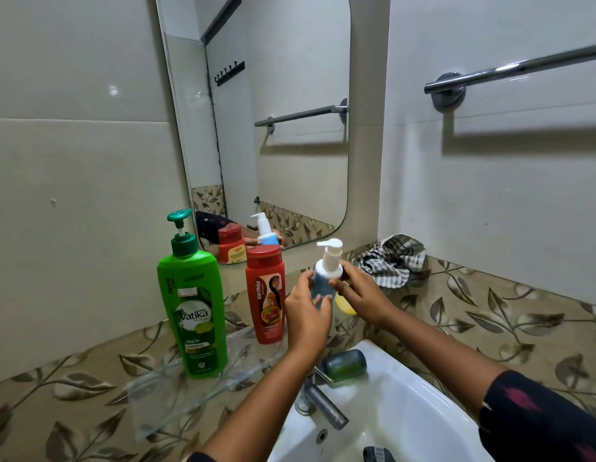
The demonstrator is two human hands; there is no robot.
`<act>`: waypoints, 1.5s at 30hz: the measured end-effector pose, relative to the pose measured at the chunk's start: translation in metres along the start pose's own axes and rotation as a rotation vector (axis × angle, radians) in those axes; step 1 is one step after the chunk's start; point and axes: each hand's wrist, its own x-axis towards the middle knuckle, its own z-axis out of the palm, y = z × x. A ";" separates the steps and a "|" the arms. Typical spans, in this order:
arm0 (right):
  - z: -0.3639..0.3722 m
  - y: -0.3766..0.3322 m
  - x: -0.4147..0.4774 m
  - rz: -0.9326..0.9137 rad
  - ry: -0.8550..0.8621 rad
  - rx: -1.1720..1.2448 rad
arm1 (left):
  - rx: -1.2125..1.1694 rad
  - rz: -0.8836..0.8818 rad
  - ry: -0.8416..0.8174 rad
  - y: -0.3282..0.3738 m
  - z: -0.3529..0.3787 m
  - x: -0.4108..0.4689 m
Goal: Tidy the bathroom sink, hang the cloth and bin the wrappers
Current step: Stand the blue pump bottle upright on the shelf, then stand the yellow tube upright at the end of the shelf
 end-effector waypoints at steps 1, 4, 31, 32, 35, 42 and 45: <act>0.001 0.001 0.004 0.027 0.015 0.013 | 0.008 -0.016 -0.006 -0.002 0.003 -0.002; 0.002 0.001 0.014 0.087 0.023 0.008 | 0.055 -0.055 -0.030 -0.007 0.011 -0.005; -0.028 0.019 0.003 0.128 -0.311 -0.498 | 0.410 0.186 -0.284 -0.051 0.029 -0.052; -0.030 0.021 0.000 0.103 -0.386 -0.585 | 0.480 0.217 -0.329 -0.053 0.029 -0.055; -0.029 0.028 -0.007 0.062 -0.540 -0.787 | 0.759 0.262 -0.442 -0.052 0.029 -0.060; -0.029 0.036 -0.013 0.002 -0.473 -0.907 | 0.961 0.361 -0.491 -0.058 0.035 -0.054; -0.033 0.040 -0.014 -0.045 -0.459 -0.964 | 0.992 0.379 -0.493 -0.055 0.036 -0.053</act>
